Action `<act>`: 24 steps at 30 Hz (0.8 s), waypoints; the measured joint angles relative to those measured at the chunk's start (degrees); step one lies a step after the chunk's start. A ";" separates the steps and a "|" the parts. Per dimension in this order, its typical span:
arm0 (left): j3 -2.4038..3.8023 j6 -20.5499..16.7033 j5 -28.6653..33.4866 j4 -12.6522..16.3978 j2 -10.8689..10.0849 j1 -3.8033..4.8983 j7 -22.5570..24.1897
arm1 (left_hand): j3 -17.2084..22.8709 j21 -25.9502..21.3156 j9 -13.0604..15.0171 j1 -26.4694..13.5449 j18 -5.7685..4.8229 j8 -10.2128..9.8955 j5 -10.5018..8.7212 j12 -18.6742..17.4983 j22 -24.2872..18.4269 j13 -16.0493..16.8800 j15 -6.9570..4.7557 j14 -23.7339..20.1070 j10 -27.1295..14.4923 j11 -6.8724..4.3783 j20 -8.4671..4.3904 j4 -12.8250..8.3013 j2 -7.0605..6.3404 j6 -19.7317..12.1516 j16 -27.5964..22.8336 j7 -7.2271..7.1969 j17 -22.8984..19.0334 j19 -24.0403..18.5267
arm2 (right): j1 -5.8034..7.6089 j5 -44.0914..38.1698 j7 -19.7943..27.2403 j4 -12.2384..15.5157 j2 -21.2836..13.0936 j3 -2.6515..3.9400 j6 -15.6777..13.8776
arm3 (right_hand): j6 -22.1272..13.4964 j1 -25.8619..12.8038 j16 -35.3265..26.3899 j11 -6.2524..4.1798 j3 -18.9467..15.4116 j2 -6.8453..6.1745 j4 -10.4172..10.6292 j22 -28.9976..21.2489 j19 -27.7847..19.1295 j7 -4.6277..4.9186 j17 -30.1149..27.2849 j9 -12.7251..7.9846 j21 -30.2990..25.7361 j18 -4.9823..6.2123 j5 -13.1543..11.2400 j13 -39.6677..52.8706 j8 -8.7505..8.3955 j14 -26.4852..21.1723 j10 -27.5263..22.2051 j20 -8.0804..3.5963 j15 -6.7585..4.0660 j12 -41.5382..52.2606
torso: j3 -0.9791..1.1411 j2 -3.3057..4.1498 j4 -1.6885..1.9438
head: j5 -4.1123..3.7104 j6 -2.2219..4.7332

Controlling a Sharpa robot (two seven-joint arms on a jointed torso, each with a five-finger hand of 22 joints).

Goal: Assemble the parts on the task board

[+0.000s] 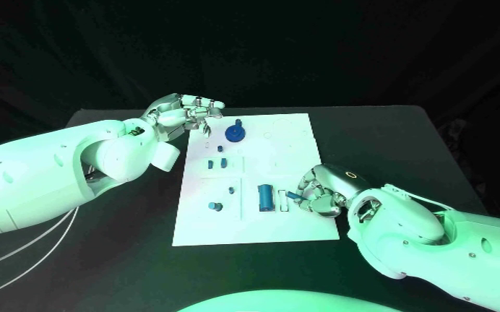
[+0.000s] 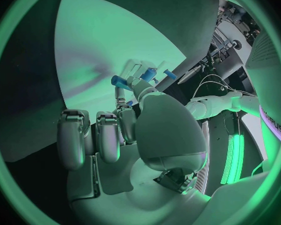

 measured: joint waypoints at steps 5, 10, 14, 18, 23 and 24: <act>0.00 0.03 0.00 0.06 0.04 0.00 0.00 | 0.00 0.00 0.00 0.00 0.00 0.00 0.00 0.00 0.00 0.00 0.00 0.00 0.00 0.00 0.00 0.00 0.00 0.00 0.00 0.00 0.00 0.00 | -0.26 3.85 -0.03 -1.28 1.84 0.00 -0.10 | 0.00 -3.59 0.00 0.00 -0.30 0.04 2.80 0.00 0.00 0.00 0.00 1.28 0.00 0.00 -0.95 0.05 0.67 0.00 0.00 0.00 0.00 0.37 | 0.01 0.01 0.00 | 0.00 -0.04; 0.00 0.08 0.00 0.17 0.06 0.00 -0.01 | 0.00 0.00 0.00 0.00 0.00 0.00 0.00 0.00 0.00 -0.01 0.00 0.00 0.00 0.00 0.00 0.00 0.00 0.00 0.00 0.00 0.00 0.00 | -0.65 6.99 -0.03 -2.62 3.61 -0.03 0.00 | 1.09 -6.46 0.00 -0.20 -1.10 -0.39 4.77 -0.01 0.00 -0.65 0.00 2.28 0.00 0.00 -0.74 0.04 1.21 -0.12 0.20 0.00 -0.12 0.38 | 0.03 0.03 0.00 | -0.04 -0.04; 0.00 0.13 0.00 0.19 0.07 0.00 -0.05 | 0.00 0.00 0.00 0.00 0.00 0.00 0.00 0.00 0.00 -0.01 0.00 0.00 0.00 0.00 0.00 0.00 0.00 0.00 0.00 0.00 0.01 0.00 | -0.65 8.33 -0.04 -3.51 4.42 0.13 -0.02 | 1.56 -6.83 0.00 -0.20 -1.24 -0.62 5.24 -0.01 0.00 -0.84 -0.01 2.60 0.21 0.00 0.00 0.04 1.72 -0.21 0.20 0.00 -0.21 0.61 | 0.03 0.03 0.01 | -0.02 -0.04; 0.00 0.19 0.00 0.20 0.10 0.00 -0.09 | 0.00 0.00 0.00 0.00 0.00 0.00 0.00 0.00 0.00 -0.01 0.00 0.00 0.00 0.00 0.00 0.00 0.00 0.00 0.00 0.00 0.01 0.00 | -0.59 9.08 -0.09 -4.22 4.90 0.22 -0.06 | 2.05 -7.13 0.00 -0.20 -1.51 -0.32 5.54 -0.01 0.00 -0.99 -0.01 2.60 0.21 0.00 0.11 0.04 1.74 -0.21 0.20 0.00 -0.21 0.61 | 0.04 0.02 0.03 | 0.04 -0.04; 0.00 0.29 0.00 0.21 0.11 0.00 -0.18 | 0.00 0.00 0.00 0.00 0.00 0.00 0.00 0.00 0.01 -0.02 0.00 0.00 0.00 0.00 0.00 0.00 0.00 0.00 0.00 0.00 0.01 0.00 | -0.53 9.82 -0.12 -4.78 5.22 0.30 -0.07 | 2.13 -7.88 0.00 -0.20 -2.04 -0.46 6.19 -0.01 0.00 -0.86 -0.01 2.66 0.21 0.00 0.22 0.04 1.90 -0.21 0.20 0.00 -0.20 0.61 | 0.05 0.02 0.00 | 0.14 -0.05; 0.00 0.31 0.00 0.21 0.11 0.00 -0.19 | 0.00 0.00 0.00 0.00 0.00 0.00 0.00 0.00 0.01 -0.01 0.00 0.00 0.00 0.00 0.00 0.00 0.00 0.00 0.00 0.00 0.01 0.00 | -0.52 9.90 -0.12 -4.81 5.24 0.31 -0.07 | 2.14 -8.06 0.00 -0.20 -2.16 -0.64 6.31 -0.01 0.00 -0.85 -0.01 2.68 0.21 0.00 0.22 0.04 1.91 -0.21 0.20 0.00 -0.21 0.61 | 0.07 0.02 -0.01 | 0.14 -0.05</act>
